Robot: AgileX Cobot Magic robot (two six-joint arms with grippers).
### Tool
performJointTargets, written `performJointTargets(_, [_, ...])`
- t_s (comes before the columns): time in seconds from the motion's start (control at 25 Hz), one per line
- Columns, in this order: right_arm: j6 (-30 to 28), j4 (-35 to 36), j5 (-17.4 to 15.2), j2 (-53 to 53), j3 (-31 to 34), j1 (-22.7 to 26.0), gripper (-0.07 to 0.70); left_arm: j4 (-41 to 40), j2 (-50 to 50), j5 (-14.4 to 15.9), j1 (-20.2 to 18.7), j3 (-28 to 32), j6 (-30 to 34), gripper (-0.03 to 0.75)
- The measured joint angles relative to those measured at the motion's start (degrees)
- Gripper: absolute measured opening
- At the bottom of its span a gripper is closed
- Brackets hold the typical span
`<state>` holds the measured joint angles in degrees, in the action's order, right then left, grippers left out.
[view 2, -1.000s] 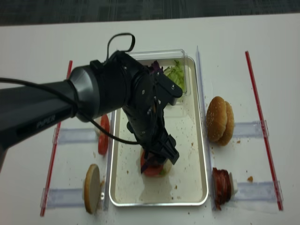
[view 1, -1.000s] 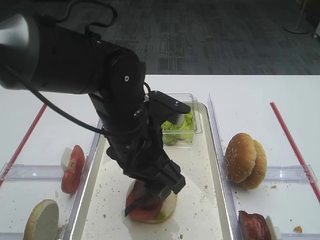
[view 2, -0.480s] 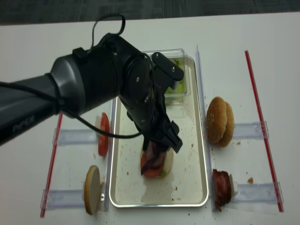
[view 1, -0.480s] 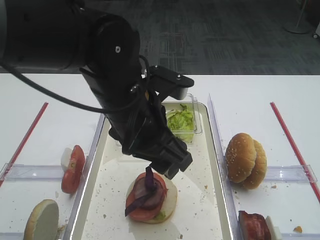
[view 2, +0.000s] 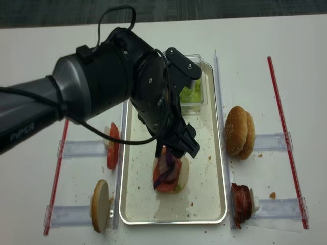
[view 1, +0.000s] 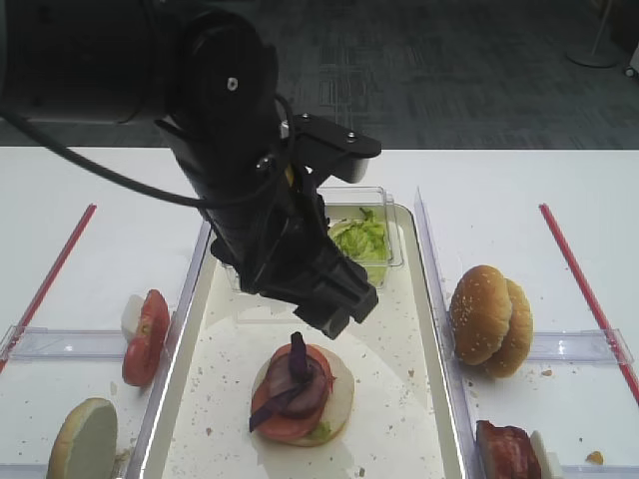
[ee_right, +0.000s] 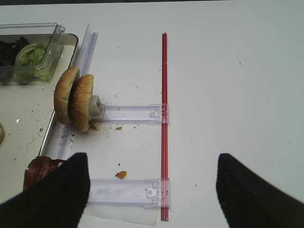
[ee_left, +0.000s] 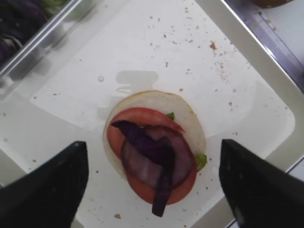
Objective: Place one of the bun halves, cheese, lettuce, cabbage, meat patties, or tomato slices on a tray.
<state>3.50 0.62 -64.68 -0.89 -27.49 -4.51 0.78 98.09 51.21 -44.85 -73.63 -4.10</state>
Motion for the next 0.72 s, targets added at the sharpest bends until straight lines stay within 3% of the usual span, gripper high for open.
performJointTargets(0.12, [0.0,0.0,0.0,0.0,0.0,0.0,0.571,-0.8,0.0,0.0,2.5,0.0,-0.5,0.524])
performJointTargets(0.24, [0.0,0.0,0.0,0.0,0.0,0.0,0.571,-1.6,0.0,0.0,7.8,0.0,-0.6,0.524])
performJointTargets(0.6, [0.0,0.0,0.0,0.0,0.0,0.0,0.571,-8.2,0.0,1.6,33.2,0.0,-3.2,0.524])
performJointTargets(0.72, [0.0,0.0,0.0,0.0,0.0,0.0,0.571,-8.3,0.0,2.3,39.1,0.0,-3.0,0.524])
